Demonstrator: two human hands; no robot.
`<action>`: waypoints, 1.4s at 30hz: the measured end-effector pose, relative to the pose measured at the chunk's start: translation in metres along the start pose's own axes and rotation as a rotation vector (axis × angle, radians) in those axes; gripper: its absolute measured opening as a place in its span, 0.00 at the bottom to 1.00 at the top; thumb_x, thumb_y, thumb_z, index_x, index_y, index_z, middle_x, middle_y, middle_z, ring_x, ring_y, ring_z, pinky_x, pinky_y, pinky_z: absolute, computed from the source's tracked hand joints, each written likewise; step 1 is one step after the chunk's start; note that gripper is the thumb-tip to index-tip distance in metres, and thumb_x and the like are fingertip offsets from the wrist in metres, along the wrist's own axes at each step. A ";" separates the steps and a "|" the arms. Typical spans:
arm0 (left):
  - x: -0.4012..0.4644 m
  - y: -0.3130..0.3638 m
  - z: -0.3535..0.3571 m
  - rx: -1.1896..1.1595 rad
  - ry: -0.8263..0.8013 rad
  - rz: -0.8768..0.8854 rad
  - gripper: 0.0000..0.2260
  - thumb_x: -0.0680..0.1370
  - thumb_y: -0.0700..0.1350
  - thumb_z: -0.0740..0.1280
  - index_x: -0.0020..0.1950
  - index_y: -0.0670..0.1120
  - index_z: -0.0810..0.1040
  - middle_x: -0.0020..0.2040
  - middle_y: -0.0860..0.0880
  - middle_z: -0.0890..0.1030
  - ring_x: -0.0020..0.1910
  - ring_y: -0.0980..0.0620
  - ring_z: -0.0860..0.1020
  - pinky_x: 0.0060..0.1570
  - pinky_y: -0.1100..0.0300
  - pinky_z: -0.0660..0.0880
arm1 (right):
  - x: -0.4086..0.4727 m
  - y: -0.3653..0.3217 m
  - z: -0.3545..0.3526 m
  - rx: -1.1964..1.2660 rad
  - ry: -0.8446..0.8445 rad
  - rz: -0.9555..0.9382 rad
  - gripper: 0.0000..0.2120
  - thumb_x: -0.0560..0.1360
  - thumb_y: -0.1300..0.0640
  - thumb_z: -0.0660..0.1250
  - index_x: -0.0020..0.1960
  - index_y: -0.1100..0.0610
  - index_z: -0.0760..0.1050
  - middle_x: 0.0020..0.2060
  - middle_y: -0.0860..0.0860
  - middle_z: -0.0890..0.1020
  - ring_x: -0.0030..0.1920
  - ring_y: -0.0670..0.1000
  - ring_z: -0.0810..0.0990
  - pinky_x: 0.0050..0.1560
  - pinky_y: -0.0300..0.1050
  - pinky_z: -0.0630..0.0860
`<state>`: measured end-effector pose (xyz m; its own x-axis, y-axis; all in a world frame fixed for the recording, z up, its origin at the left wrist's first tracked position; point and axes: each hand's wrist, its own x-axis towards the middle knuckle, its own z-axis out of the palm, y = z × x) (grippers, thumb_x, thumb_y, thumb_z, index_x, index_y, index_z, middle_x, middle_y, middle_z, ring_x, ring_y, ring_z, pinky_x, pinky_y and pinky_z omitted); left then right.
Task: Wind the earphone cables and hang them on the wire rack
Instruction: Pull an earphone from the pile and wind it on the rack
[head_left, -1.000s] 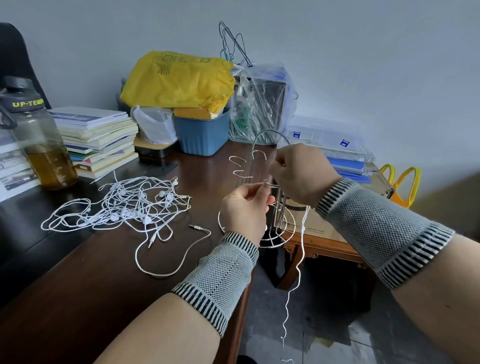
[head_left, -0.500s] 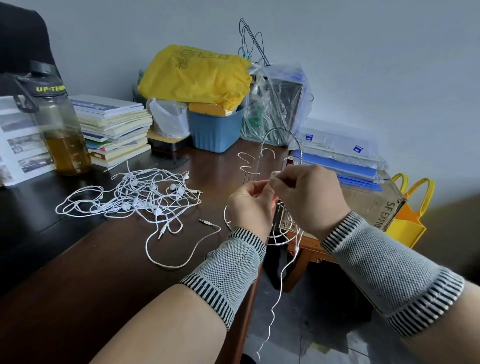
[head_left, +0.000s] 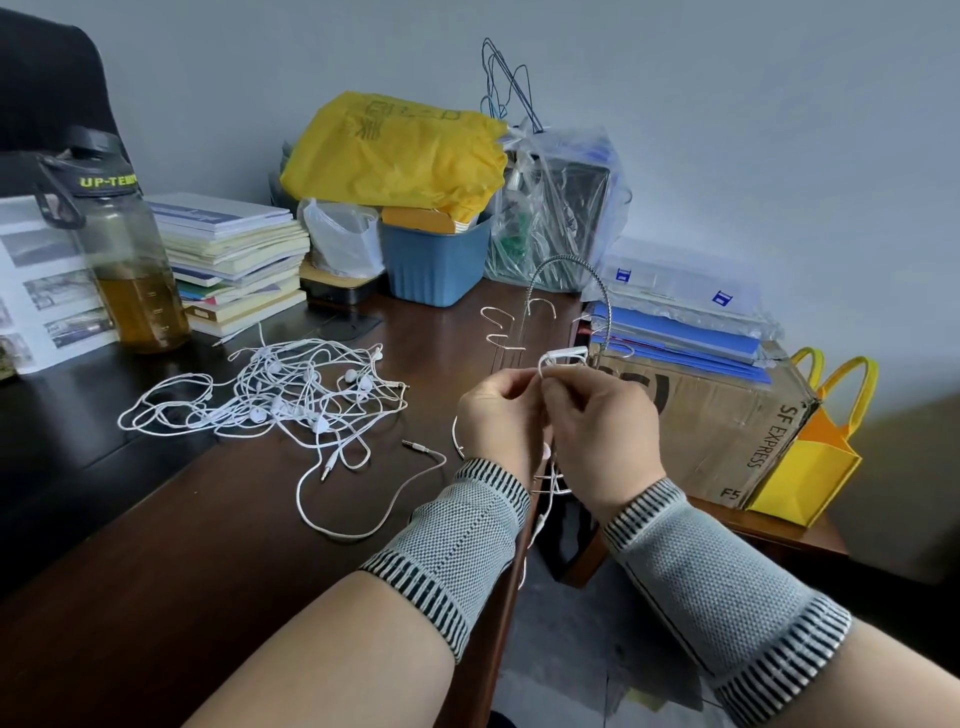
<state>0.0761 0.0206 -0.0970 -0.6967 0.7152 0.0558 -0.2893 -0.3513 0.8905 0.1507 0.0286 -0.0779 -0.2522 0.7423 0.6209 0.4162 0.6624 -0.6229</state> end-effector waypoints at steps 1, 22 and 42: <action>-0.001 0.000 0.000 0.019 -0.003 0.003 0.05 0.76 0.31 0.68 0.41 0.37 0.79 0.22 0.53 0.77 0.20 0.61 0.72 0.21 0.68 0.69 | 0.000 0.000 -0.001 0.178 -0.023 0.176 0.06 0.75 0.60 0.68 0.44 0.57 0.84 0.35 0.48 0.84 0.34 0.45 0.81 0.37 0.38 0.77; 0.000 -0.010 -0.004 0.219 0.005 0.043 0.06 0.76 0.41 0.71 0.42 0.51 0.85 0.33 0.50 0.83 0.29 0.53 0.79 0.31 0.61 0.74 | 0.019 0.006 -0.002 0.884 -0.188 0.910 0.07 0.73 0.61 0.71 0.38 0.61 0.77 0.22 0.50 0.73 0.21 0.45 0.68 0.26 0.38 0.68; -0.007 0.001 0.000 0.263 0.056 0.060 0.12 0.77 0.47 0.70 0.35 0.44 0.83 0.31 0.48 0.83 0.30 0.52 0.80 0.29 0.61 0.72 | -0.001 0.026 -0.010 0.134 0.068 0.151 0.15 0.72 0.57 0.73 0.53 0.49 0.70 0.27 0.46 0.77 0.28 0.40 0.76 0.31 0.27 0.69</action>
<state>0.0809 0.0158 -0.0967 -0.7449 0.6606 0.0934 -0.0713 -0.2180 0.9733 0.1700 0.0436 -0.0902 -0.1347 0.8286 0.5434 0.3239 0.5550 -0.7662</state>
